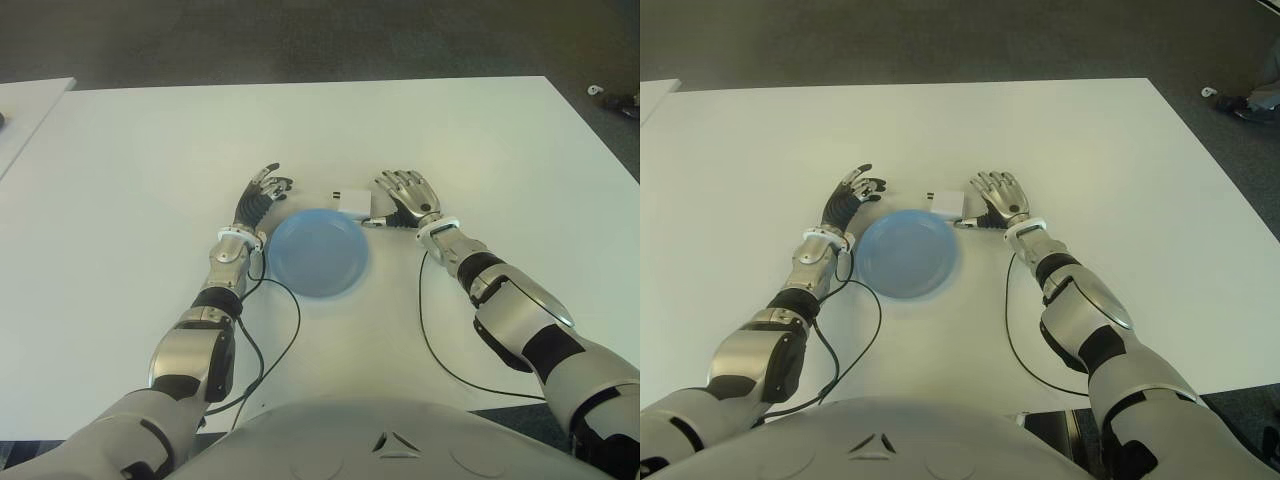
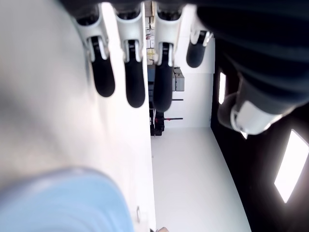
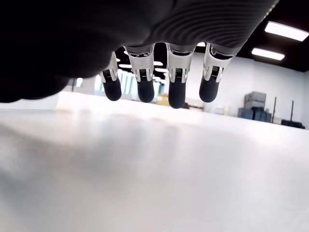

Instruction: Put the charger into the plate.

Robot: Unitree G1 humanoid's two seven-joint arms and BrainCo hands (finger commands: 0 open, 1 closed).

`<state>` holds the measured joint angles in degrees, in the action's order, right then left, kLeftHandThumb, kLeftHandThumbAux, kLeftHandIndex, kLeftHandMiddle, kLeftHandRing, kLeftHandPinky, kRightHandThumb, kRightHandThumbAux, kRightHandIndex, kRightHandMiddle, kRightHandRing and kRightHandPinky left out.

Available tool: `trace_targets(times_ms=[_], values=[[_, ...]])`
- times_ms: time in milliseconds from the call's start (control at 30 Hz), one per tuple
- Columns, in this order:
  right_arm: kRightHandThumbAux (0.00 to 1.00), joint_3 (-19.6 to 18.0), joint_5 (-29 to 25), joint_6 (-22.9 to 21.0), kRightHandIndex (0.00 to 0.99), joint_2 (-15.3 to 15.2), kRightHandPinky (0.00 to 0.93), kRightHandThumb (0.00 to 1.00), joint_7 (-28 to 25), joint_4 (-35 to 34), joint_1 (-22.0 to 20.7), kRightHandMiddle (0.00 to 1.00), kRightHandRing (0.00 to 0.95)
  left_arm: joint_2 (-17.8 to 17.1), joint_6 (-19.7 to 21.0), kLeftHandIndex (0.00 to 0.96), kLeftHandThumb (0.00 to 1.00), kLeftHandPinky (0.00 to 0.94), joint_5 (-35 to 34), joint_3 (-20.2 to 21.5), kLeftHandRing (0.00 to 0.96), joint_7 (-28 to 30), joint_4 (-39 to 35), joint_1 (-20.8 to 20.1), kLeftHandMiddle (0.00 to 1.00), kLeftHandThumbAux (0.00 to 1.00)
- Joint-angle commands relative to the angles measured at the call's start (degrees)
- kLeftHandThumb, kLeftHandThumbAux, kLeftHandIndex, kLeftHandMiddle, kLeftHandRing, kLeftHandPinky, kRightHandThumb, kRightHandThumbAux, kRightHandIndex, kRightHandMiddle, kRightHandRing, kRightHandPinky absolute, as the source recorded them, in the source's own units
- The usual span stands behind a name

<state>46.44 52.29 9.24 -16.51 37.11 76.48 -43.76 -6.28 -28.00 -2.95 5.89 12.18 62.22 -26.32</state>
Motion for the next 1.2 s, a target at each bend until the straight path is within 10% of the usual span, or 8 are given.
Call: trace_targets(times_ms=[33,1200], values=[[0.097,1.4,1.7,-1.4,0.000,0.6,0.000,0.308,-1.2,0.5,1.2,0.000,0.000,0.4,2.6,0.141,0.000,0.307,0.4,-0.3,0.322,1.0,2.6,2.2,0.339,0.545],[0.080,5.3,3.5,-0.9,0.000,1.7,0.000,0.282,-3.3,-1.2,-0.6,0.000,0.000,0.7,1.6,0.132,0.000,0.295,0.8,-0.8,0.314,1.7,2.8,2.2,0.321,0.537]])
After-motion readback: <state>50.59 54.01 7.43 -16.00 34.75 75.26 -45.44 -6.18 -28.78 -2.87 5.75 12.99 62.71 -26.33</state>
